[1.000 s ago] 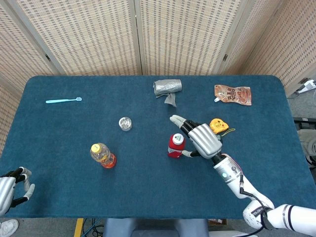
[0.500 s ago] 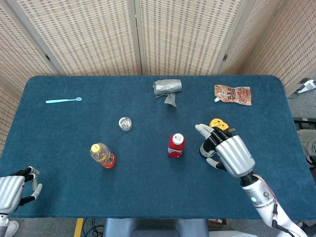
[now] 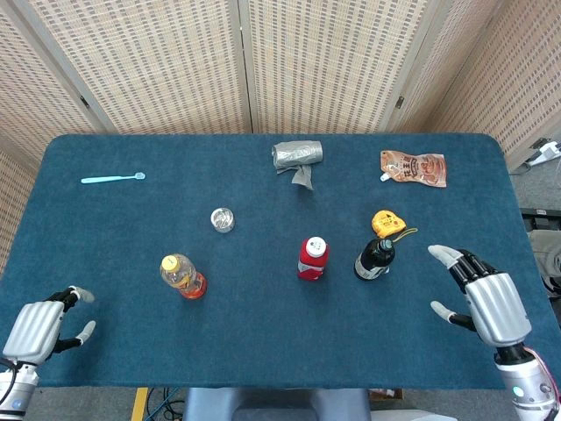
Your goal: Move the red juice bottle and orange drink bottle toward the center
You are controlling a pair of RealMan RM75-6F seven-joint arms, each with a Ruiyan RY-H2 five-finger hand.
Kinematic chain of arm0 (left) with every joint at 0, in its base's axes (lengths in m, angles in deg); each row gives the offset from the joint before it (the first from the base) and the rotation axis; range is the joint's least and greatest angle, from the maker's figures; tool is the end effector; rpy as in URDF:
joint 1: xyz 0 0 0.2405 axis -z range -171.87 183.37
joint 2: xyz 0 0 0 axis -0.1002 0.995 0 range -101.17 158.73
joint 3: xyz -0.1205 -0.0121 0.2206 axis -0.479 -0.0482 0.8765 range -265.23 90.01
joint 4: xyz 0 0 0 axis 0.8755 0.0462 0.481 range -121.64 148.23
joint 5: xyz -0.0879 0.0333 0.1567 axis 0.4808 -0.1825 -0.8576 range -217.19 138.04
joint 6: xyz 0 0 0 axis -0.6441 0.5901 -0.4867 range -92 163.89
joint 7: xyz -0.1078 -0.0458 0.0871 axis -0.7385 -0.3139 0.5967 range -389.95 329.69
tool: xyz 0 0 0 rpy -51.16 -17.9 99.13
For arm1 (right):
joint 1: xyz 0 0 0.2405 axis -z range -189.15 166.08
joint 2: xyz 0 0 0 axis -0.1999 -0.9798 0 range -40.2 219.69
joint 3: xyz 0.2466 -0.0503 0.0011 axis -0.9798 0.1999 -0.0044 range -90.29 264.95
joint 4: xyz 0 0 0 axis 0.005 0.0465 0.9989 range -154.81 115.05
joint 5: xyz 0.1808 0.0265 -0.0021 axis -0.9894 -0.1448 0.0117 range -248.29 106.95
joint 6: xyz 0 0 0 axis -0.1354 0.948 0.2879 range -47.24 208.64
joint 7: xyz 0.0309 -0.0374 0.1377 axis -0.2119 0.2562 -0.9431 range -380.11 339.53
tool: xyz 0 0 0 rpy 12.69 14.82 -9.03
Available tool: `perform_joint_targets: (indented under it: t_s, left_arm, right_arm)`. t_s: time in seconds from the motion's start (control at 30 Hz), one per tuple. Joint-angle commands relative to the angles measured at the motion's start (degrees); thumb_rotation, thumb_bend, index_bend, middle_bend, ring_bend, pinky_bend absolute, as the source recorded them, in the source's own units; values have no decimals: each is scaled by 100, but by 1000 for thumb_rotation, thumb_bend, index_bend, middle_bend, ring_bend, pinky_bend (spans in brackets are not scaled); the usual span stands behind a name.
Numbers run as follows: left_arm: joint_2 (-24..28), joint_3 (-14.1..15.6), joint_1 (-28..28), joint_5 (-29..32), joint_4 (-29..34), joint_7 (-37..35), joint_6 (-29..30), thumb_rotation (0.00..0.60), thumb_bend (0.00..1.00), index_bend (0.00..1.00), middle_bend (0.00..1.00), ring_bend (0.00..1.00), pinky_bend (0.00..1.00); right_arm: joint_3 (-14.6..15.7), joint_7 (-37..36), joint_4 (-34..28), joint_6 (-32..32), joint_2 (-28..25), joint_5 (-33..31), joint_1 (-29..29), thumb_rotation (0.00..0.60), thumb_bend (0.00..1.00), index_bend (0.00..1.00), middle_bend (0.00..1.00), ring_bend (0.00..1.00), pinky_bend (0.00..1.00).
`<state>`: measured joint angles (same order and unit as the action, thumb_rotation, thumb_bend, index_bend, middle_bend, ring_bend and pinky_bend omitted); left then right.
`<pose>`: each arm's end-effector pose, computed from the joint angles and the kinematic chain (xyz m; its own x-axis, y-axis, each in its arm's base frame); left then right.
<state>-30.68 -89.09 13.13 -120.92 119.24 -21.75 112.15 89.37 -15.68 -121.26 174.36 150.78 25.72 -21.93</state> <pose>-0.2691 0.1818 0.1665 0.3772 0.1835 0.9078 0.9240 -0.0077 -0.3824 -0.2303 -0.1833 0.1877 0.3582 0.1033 0.9279 -0.8889 -0.2664 0.3728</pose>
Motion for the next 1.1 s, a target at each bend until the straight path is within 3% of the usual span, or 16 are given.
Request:
perform_joint_targets:
  t_s: [0.03, 0.13, 0.3, 0.4, 0.6, 1.1]
  left_arm:
    - [-114, -108, 143, 163, 45, 43, -153, 600, 209, 263, 259, 325, 532]
    - [-203, -184, 257, 264, 81, -8, -271, 600, 155, 207, 198, 278, 500]
    - [-284, -332, 494, 614, 173, -139, -620, 600, 101, 68, 83, 190, 433]
    - [-240, -433, 703, 1135, 351, 2, -993, 600, 81, 3, 12, 126, 377]
    - [-348, -696, 1172, 1948, 506, 54, -1571, 600, 70, 0, 0, 47, 287]
    - [-888, -966, 1835, 2544, 247, 18, -1878, 600, 70, 0, 0, 34, 274]
  right_arm:
    - [66, -213, 194, 178, 98, 151, 166, 600, 255, 313, 324, 266, 545]
    - [83, -390, 316, 301, 152, 266, 266, 600, 384, 358, 367, 290, 545]
    - [99, -710, 491, 489, 208, 441, 394, 600, 374, 361, 370, 292, 545]
    - [98, -853, 592, 601, 234, 523, 470, 600, 359, 361, 370, 292, 545]
    - [63, -974, 637, 767, 189, 645, 582, 600, 355, 361, 375, 292, 545]
    - [-23, -1114, 699, 718, 138, 695, 672, 600, 355, 361, 376, 291, 545]
